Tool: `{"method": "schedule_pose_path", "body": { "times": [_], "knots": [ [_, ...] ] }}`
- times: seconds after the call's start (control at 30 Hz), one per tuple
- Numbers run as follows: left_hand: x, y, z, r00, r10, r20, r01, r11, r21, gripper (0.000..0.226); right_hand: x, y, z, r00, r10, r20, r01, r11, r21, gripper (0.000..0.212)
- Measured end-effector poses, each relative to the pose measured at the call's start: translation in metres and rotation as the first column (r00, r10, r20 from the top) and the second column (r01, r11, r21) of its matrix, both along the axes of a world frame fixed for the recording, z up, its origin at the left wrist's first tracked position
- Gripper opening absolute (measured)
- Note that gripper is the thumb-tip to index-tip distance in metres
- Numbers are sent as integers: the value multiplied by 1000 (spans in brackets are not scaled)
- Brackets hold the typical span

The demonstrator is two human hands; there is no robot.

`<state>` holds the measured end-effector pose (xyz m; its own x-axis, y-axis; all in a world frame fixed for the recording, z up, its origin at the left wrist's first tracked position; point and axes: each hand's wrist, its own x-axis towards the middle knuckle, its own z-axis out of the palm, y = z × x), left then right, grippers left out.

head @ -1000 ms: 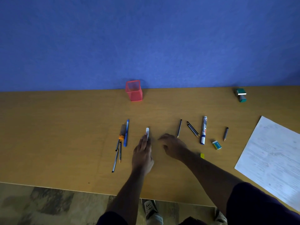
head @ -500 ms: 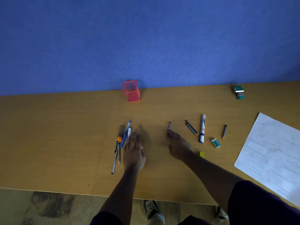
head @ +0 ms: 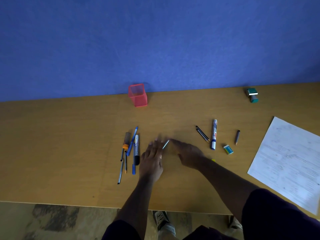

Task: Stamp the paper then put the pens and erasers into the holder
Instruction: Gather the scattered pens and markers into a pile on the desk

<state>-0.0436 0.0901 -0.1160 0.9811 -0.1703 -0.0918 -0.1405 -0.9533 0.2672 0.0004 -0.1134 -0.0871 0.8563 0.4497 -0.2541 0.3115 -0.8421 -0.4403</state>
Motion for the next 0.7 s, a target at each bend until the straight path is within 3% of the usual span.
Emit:
{"method": "schedule_pose_path", "body": {
  "times": [0.1, 0.23, 0.37, 0.47, 0.6, 0.7],
  "knots": [
    [0, 2, -2, 995, -94, -20, 95, 994, 60, 88, 3, -23, 0, 969, -199, 149, 210, 976, -59, 76],
    [6, -2, 2, 986, -159, -47, 162, 983, 86, 75, 1, -55, 0, 843, -471, 262, 511, 853, -111, 64],
    [16, -1, 9, 989, -135, -53, 142, 980, 142, 59, 3, -68, -2, 854, -475, 210, 503, 858, -102, 41],
    [22, 2, 14, 998, -4, -68, 17, 982, 189, 57, 4, -64, -2, 847, -505, 165, 514, 857, -16, 32],
    [27, 15, 18, 992, 110, -69, -89, 962, 256, 60, 2, -55, -2, 774, -624, 103, 630, 776, -28, 33],
    [26, 23, 18, 987, 145, -66, -124, 958, 257, 62, 2, -51, -5, 796, -597, 94, 599, 800, 7, 38]
  ]
}}
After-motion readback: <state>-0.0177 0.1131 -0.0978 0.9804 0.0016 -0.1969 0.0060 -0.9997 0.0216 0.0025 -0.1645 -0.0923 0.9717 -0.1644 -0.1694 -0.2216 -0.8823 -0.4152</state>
